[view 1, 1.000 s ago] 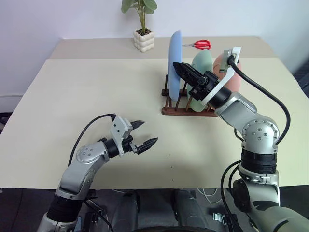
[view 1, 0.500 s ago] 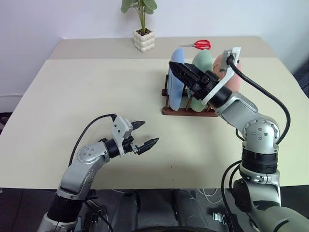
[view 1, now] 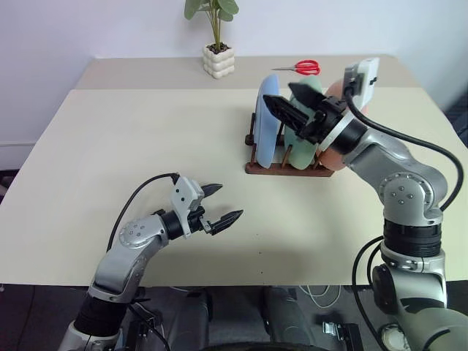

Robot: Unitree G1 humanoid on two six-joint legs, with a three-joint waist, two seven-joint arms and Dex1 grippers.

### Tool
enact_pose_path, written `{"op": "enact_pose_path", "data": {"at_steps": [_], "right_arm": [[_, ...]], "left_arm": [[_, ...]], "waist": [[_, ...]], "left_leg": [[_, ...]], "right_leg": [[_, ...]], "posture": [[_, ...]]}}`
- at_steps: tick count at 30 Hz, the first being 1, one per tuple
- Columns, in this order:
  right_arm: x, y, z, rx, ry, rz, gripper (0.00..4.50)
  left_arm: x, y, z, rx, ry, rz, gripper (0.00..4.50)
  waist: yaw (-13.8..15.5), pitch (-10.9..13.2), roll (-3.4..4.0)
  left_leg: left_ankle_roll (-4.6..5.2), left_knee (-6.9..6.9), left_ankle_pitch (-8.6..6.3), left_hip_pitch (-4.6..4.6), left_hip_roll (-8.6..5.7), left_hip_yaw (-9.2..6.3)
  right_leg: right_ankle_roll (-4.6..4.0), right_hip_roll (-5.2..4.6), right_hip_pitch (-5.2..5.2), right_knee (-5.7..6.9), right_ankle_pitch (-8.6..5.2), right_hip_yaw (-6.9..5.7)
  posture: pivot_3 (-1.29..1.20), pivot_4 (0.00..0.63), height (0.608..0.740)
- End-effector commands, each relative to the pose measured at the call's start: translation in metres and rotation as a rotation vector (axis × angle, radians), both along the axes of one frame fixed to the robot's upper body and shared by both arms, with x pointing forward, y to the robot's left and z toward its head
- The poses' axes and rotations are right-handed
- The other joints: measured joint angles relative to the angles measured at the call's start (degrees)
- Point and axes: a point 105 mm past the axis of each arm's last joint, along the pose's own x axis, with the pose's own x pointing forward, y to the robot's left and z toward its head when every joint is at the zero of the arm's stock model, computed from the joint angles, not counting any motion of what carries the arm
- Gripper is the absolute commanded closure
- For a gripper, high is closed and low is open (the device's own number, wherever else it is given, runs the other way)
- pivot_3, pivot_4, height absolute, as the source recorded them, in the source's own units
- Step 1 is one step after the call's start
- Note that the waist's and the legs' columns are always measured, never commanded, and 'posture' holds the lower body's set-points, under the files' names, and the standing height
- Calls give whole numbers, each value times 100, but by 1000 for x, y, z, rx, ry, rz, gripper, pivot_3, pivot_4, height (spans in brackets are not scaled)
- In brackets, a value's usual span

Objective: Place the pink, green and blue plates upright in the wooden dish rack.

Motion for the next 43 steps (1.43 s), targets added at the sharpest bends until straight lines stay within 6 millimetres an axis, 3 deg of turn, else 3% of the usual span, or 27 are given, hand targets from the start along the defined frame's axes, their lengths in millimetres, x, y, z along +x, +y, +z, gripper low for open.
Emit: {"op": "enact_pose_path", "data": {"at_steps": [1, 3, 7, 9, 12, 15, 18, 22, 31, 43], "right_arm": [[-23, -40, 49, -56, -294, -121, 49], [-25, -54, 53, -74, -335, -177, 49], [-36, -146, 32, -136, -268, -420, 49], [-41, -160, 23, -131, -241, -435, 49], [-52, -174, -32, -177, -85, -398, 49], [-53, -182, -56, -183, 1, -403, 49], [-47, -190, -97, -201, 100, -457, 49], [-37, -180, -131, -228, 149, -450, 49], [-14, -175, -141, -195, 143, -435, 49], [-5, -173, -144, -195, 148, -418, 49]], "left_arm": [[-2, -4, 9, -10, -42, -25, 0], [-2, -4, 9, -10, -41, -26, 0], [1, -7, 6, -11, -34, -44, 0], [3, -8, 6, -11, -35, -48, 0], [8, -11, 5, -4, -46, -49, 0], [13, -14, 5, 0, -56, -41, 0], [19, -7, 4, 8, -75, 1, 0], [24, 11, 2, 33, -92, 73, 0], [25, 36, -1, 59, -113, 190, 0], [31, 39, -1, 56, -117, 231, 0]], "waist": [[25, 1, -2], [25, 2, -4], [132, -2, -21], [138, -1, -16], [131, -4, -19], [91, -4, -6], [53, -9, -16], [-1, -8, -15], [-12, -4, -12], [-7, -5, -12]], "left_leg": [[0, 0, 0, -2, 0, 0], [0, 0, 0, -2, -1, 1], [1, -2, -1, -1, 0, 0], [2, 5, -1, -1, -2, 9], [2, 3, -1, 9, 0, 20], [3, 5, -2, 12, 2, 25], [3, 9, -2, 16, 2, 29], [3, 5, -2, 15, 2, 27], [3, 3, -2, 15, 2, 26], [3, 5, -2, 15, 0, 25]], "right_leg": [[0, -1, 0, -2, 0, 0], [-1, -2, 1, -6, -1, 0], [-1, -1, 6, -9, -2, -2], [-4, -5, 7, -11, -2, 4], [-5, -2, 7, -6, -2, 15], [-4, 1, 10, -6, -2, 21], [-5, 2, 11, -5, -1, 24], [-4, 2, 11, -5, -1, 23], [-3, 1, 10, -4, -1, 22], [1, -1, 13, -3, 1, 22]], "posture": [[0, 150, 730], [0, 150, 730], [0, 150, 730], [0, 150, 730], [0, 150, 730], [0, 150, 730], [0, 150, 730], [0, 150, 730], [0, 150, 730], [0, 150, 730]]}}
